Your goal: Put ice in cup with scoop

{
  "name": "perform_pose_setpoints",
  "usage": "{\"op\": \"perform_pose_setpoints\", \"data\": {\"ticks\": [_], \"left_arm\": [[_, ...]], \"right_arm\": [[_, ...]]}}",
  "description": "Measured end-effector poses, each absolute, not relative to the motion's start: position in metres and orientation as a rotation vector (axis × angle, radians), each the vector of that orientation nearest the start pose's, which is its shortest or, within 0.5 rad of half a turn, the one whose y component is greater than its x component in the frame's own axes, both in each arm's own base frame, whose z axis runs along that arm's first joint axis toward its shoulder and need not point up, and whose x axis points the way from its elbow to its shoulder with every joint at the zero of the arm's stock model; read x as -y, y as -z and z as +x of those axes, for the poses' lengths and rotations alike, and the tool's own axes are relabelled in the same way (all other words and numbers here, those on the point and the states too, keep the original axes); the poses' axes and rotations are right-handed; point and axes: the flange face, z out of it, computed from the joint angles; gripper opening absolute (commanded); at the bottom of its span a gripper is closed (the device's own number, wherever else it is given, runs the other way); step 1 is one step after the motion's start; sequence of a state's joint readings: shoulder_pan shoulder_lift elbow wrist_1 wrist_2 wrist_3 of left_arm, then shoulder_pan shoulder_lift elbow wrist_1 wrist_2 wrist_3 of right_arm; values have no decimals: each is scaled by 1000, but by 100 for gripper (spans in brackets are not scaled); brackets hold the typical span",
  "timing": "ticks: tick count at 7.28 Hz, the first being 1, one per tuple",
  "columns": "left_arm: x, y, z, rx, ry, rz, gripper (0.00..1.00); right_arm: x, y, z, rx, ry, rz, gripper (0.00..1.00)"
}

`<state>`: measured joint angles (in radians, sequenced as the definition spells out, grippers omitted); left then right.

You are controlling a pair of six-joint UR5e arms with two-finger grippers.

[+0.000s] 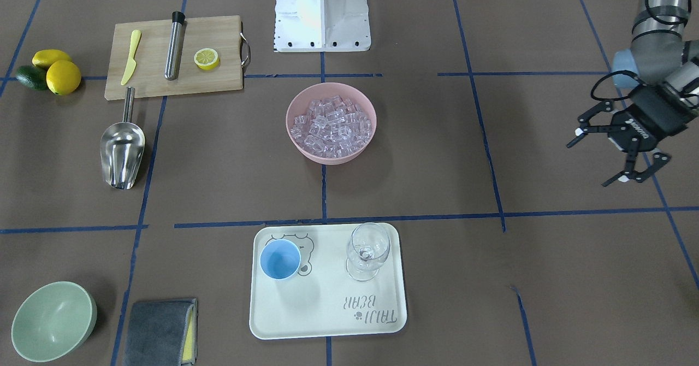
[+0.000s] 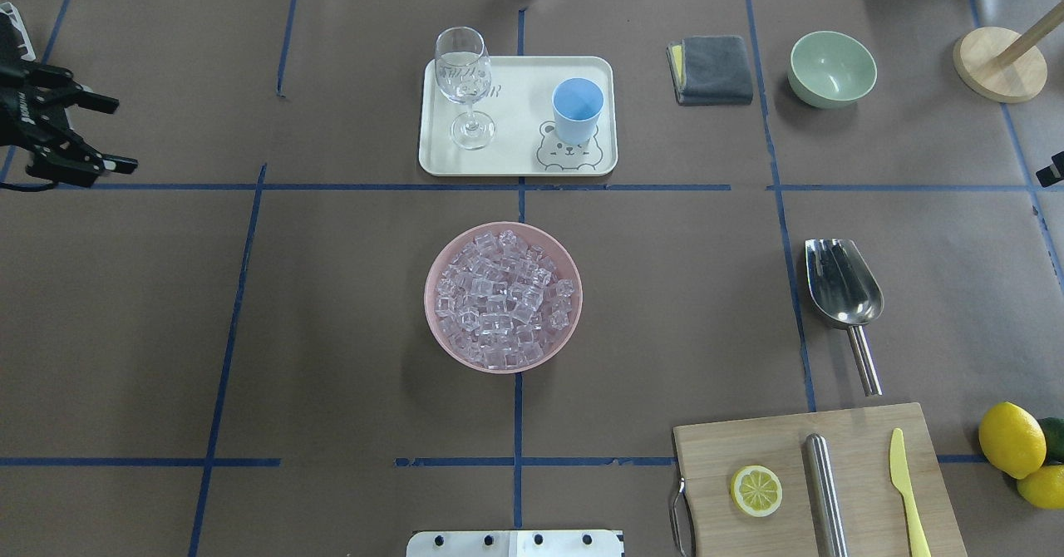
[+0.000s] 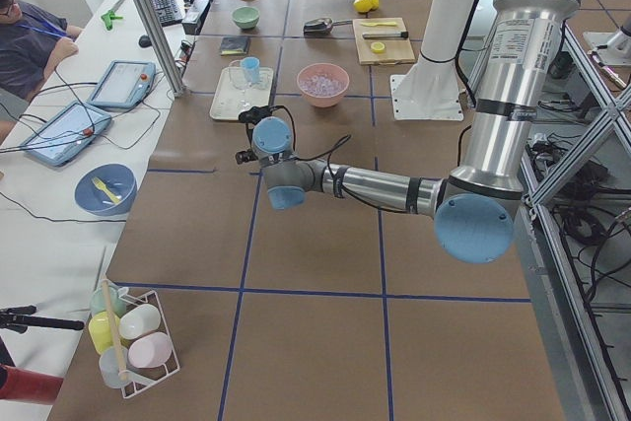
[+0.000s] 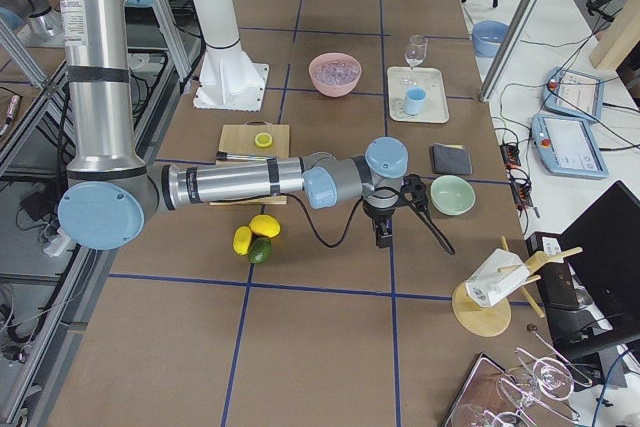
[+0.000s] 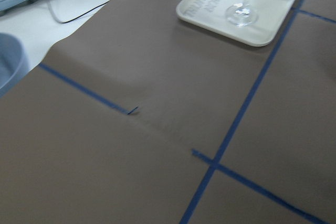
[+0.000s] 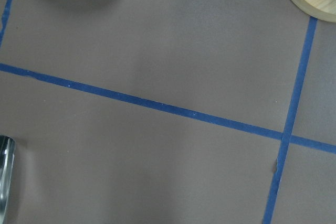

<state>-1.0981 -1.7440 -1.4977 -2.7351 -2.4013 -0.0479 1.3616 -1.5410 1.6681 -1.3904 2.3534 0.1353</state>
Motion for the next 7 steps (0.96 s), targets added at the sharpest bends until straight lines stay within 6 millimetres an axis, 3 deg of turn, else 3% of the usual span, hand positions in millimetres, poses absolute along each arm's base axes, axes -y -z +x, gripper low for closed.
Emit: {"op": "perform_pose_setpoints", "data": {"ticks": [2, 5, 7], "left_arm": [[507, -444, 265, -1092, -980, 985, 100], [480, -409, 359, -1098, -1048, 1034, 100], [439, -378, 438, -1135, -1113, 1074, 100]], "right_arm": [[521, -551, -62, 832, 154, 150, 100], [507, -497, -105, 869, 96, 133, 100], [494, -469, -128, 892, 68, 118, 100]]}}
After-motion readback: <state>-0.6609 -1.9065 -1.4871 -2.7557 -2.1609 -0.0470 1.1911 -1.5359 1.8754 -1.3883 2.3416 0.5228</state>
